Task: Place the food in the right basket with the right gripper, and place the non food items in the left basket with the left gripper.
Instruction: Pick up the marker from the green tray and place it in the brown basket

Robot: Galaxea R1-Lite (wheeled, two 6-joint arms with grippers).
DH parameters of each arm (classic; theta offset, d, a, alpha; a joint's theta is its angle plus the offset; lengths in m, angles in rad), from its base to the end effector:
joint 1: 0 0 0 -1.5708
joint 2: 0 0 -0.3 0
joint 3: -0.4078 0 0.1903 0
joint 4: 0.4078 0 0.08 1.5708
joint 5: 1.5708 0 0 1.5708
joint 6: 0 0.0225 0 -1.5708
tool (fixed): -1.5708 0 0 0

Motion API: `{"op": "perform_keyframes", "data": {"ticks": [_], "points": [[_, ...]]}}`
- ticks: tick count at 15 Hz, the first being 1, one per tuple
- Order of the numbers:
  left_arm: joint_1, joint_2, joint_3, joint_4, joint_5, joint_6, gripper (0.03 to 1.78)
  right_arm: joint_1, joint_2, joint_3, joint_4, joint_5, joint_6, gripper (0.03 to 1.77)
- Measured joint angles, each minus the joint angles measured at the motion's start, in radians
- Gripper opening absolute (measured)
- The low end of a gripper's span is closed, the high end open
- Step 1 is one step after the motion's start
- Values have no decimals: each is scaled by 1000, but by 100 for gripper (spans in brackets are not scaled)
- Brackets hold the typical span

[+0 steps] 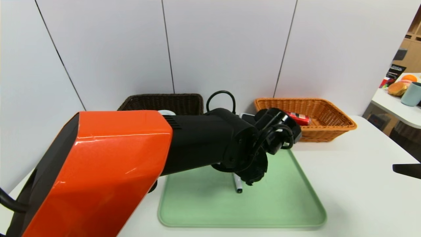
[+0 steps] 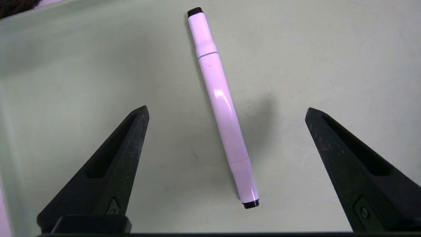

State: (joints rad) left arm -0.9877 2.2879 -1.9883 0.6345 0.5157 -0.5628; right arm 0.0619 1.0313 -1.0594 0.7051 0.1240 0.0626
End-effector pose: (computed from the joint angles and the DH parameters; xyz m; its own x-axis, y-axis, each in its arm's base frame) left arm 0.2546 -0.3658 0.1666 0.6964 -0.1602 -0.6995 0.2414 0.9702 0.0181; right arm 0.0978 0.0089 0.2736 0.7643 0.1713 -0.6216 -0.1182 0.9850 0.1261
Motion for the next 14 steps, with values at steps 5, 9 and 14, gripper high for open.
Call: {"op": "perform_keyframes", "data": {"ticks": [5,9,14], "points": [[19,1,0,67,-18,-56,169,-1,-10,5,1,-1,6,170],[44,5,-1,84,-40,-107,169,-1,-18,15,1,-1,7,170],[48,14,-1,89,-51,-127,169,-1,-18,16,1,0,6,170]]}}
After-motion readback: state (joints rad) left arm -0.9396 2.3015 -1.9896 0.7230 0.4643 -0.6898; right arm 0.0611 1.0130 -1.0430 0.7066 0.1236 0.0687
